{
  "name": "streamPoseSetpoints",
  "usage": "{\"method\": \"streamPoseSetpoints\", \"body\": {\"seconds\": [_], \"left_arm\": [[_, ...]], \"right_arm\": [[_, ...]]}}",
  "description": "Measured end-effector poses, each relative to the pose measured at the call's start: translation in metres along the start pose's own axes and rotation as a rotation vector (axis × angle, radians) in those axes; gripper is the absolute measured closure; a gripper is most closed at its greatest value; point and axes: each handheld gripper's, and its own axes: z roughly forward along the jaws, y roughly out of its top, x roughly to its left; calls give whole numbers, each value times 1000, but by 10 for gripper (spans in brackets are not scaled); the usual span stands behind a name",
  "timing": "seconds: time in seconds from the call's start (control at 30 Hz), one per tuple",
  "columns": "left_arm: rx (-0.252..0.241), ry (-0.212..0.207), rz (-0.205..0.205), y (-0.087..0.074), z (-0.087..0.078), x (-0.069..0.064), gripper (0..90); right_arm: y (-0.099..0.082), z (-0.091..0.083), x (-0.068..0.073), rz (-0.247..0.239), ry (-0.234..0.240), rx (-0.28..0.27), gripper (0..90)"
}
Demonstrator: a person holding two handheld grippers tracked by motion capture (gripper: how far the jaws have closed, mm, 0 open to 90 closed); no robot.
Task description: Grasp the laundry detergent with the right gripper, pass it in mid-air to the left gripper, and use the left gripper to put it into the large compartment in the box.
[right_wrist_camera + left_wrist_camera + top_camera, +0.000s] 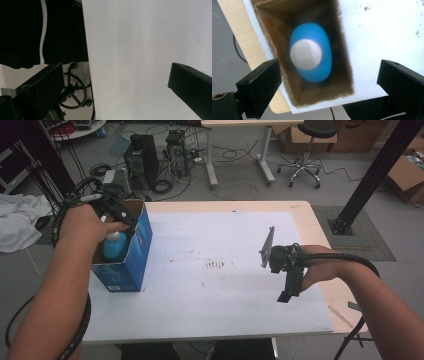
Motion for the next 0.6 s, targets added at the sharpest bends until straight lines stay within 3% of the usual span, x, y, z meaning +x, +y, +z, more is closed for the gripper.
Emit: {"method": "streamPoseSetpoints", "body": {"seconds": [0.33, 0.6], "left_arm": [[-12, -20, 55, 1, -12, -9, 45], [-11, -27, 132, 2, -19, -24, 6]], "right_arm": [[-1, -3, 2, 2, -3, -11, 8], [-3, -1, 2, 6, 3, -17, 8]]}}
